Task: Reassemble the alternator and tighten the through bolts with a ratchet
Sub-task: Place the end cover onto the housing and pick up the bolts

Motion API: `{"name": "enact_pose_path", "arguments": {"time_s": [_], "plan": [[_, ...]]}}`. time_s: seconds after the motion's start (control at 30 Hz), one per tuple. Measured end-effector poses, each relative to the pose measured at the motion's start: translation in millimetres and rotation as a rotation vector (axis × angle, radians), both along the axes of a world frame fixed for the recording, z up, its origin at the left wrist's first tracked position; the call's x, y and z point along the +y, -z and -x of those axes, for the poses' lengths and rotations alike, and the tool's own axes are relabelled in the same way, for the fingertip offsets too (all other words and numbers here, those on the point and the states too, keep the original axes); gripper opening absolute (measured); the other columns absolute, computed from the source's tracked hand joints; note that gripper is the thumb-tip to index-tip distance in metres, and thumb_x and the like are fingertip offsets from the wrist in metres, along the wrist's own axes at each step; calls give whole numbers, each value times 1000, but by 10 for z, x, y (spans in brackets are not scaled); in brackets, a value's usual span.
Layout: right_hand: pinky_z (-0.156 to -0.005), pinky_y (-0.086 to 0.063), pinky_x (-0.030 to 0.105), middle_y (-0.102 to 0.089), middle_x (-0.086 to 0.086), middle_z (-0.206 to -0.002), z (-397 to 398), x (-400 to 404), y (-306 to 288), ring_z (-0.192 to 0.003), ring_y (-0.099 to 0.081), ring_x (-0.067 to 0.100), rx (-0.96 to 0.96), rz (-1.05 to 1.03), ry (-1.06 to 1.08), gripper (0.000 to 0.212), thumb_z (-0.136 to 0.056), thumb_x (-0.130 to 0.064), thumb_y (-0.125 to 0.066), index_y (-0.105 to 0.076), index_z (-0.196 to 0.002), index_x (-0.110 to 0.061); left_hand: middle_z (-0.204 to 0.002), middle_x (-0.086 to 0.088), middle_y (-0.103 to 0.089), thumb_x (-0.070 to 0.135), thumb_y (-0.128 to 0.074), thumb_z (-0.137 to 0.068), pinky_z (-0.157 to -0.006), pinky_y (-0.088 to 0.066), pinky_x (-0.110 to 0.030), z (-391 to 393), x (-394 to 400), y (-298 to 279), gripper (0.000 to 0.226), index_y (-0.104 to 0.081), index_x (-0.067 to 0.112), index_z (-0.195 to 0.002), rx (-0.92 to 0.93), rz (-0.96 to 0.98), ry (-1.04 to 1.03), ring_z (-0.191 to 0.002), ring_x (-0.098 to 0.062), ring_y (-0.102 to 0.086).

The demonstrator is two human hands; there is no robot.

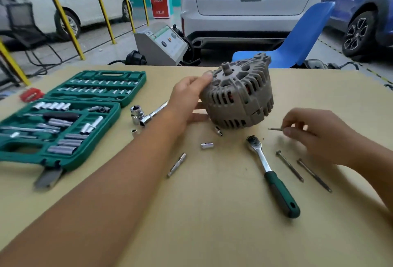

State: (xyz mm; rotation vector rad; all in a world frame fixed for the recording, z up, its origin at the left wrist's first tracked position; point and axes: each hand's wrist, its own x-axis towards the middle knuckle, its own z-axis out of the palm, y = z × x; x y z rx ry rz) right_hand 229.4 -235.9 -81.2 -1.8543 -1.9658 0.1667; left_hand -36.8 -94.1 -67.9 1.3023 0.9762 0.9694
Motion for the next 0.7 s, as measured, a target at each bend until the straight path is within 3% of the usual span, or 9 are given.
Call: {"name": "enact_pose_path", "arguments": {"time_s": [0.1, 0.27, 0.37, 0.47, 0.53, 0.63, 0.7], "plan": [[-73, -47, 22, -71, -15, -80, 49, 9, 12, -82, -65, 3, 198, -239, 35, 30, -89, -9, -75, -66, -90, -38, -79, -1, -78, 53, -73, -86, -61, -61, -35, -30, -17, 7, 38, -76, 18, -99, 28, 53, 52, -66, -19, -76], [-71, -56, 26, -73, -7, -81, 158, 36, 20, -76, -68, 18, 424, -396, 110, 31, -87, -12, -79, -69, -106, -34, -78, -1, -77, 43, -74, -90, -61, -60, -31, 15, -7, 23, 27, -79, 17, -92, -15, 51, 107, -65, -13, -74], [-71, -56, 31, -72, -5, -78, 140, 30, 16, -71, -67, 17, 539, -438, 177, 32, -90, -9, -75, -69, -107, -35, -90, -1, -80, 44, -76, -85, -64, -60, -30, 44, -68, 45, 24, -82, 22, -90, -24, -29, 152, -77, -12, -75], [-67, -54, 37, -71, 1, -77, 97, 7, -2, -61, -62, 14, 629, -410, 206, 35, -92, -2, -68, -70, -106, -34, -104, 1, -80, 51, -78, -82, -70, -63, -37, 60, -129, 54, 32, -79, 29, -104, 12, -156, 209, -93, -18, -77], [-67, -53, 38, -71, 0, -75, 64, -10, 7, -59, -61, 15, 602, -341, 233, 34, -89, -2, -69, -71, -101, -34, -105, 5, -80, 59, -76, -79, -71, -65, -41, 20, -181, 47, 37, -76, 34, -106, 47, -224, 213, -95, -17, -77], [-71, -51, 33, -71, -12, -75, -13, 0, 55, -68, -63, 16, 448, -182, 288, 28, -86, -10, -76, -73, -88, -37, -107, 8, -79, 61, -71, -84, -62, -59, -22, 50, -210, 43, 33, -76, 37, -108, 24, -274, 236, -97, -12, -76], [-69, -47, 28, -70, -19, -77, -50, 0, 67, -70, -65, 13, 395, -114, 315, 26, -85, -15, -78, -73, -86, -41, -111, 8, -79, 60, -66, -90, -63, -57, -17, 139, -186, 57, 33, -73, 41, -116, 34, -294, 292, -98, -13, -77]]}}
